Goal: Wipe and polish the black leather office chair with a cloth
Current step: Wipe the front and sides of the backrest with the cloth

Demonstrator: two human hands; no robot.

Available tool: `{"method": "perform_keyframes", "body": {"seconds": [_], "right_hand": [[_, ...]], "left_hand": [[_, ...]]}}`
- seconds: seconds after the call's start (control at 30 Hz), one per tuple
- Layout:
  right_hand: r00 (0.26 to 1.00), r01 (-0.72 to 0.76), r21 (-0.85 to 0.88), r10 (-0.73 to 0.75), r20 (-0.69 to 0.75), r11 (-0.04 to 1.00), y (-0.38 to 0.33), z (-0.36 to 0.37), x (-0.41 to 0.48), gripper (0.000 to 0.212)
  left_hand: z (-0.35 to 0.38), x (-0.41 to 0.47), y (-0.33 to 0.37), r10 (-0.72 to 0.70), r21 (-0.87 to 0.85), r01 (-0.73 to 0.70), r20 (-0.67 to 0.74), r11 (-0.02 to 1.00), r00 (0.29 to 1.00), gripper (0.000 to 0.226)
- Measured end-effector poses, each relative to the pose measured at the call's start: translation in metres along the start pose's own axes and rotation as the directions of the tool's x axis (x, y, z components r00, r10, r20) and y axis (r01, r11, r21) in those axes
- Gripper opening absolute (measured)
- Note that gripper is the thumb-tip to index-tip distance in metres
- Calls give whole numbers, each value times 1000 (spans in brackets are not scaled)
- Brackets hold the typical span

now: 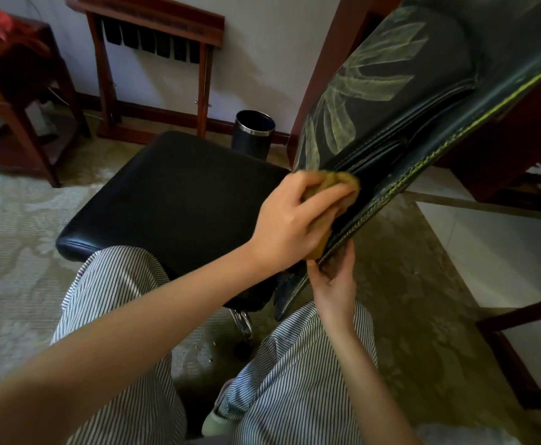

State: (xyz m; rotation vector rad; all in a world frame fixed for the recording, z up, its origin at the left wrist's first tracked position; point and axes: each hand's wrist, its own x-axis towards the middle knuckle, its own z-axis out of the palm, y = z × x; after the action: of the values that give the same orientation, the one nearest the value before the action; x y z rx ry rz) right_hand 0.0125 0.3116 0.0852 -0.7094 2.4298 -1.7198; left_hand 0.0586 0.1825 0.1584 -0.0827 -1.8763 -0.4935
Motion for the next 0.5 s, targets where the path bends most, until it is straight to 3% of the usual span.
{"method": "perform_keyframes", "body": {"seconds": [0.2,0.5], "right_hand": [[1000,-18,8,18,0,1000,0,1,0,74],[1000,-20,-28,19,-11,999,-1,0,-1,71]], "left_hand": [[14,34,12,48,53,-53,92,997,995,29],[20,-50,-27,112,161,-157,253,974,961,28]]}}
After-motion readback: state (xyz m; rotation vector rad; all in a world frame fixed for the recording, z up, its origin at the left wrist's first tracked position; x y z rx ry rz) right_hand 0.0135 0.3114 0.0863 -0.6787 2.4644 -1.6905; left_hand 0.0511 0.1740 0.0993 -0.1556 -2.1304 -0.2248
